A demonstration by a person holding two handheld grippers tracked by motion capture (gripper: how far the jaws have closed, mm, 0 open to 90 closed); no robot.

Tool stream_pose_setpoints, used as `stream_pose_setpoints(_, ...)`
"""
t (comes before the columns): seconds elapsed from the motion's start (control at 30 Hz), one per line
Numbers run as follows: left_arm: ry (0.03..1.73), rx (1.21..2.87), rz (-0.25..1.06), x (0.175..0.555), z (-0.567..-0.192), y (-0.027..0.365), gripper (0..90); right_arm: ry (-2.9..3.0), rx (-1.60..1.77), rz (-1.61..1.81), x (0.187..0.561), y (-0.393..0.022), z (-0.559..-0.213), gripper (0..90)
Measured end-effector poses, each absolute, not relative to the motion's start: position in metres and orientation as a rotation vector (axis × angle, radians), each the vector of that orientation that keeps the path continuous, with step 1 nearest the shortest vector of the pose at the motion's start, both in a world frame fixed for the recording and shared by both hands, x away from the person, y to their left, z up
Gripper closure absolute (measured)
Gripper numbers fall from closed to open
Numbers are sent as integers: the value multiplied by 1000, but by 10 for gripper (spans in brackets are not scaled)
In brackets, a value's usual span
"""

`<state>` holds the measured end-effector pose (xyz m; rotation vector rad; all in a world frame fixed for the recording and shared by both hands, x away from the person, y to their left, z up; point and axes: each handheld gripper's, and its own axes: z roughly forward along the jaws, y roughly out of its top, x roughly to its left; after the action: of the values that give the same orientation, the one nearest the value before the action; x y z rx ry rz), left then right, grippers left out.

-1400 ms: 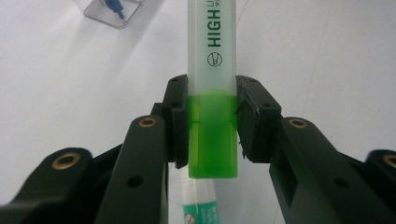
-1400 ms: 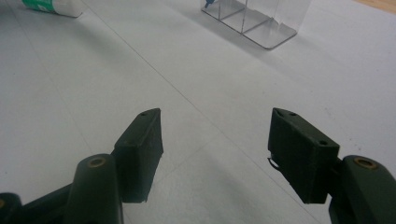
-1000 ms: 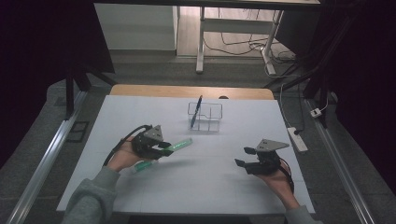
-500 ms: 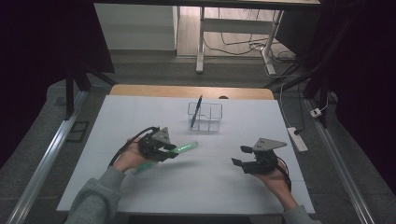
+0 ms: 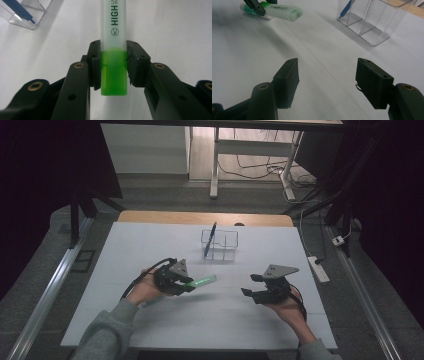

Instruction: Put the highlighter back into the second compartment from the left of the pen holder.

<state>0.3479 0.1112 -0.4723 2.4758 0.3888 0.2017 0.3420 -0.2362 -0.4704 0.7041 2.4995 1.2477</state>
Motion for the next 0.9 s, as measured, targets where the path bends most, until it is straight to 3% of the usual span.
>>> stream_pose_setpoints(0.9, 329, 2561, 177, 345, -484, 80, 664, 2685, 449, 1062, 351, -171, -468, 338)
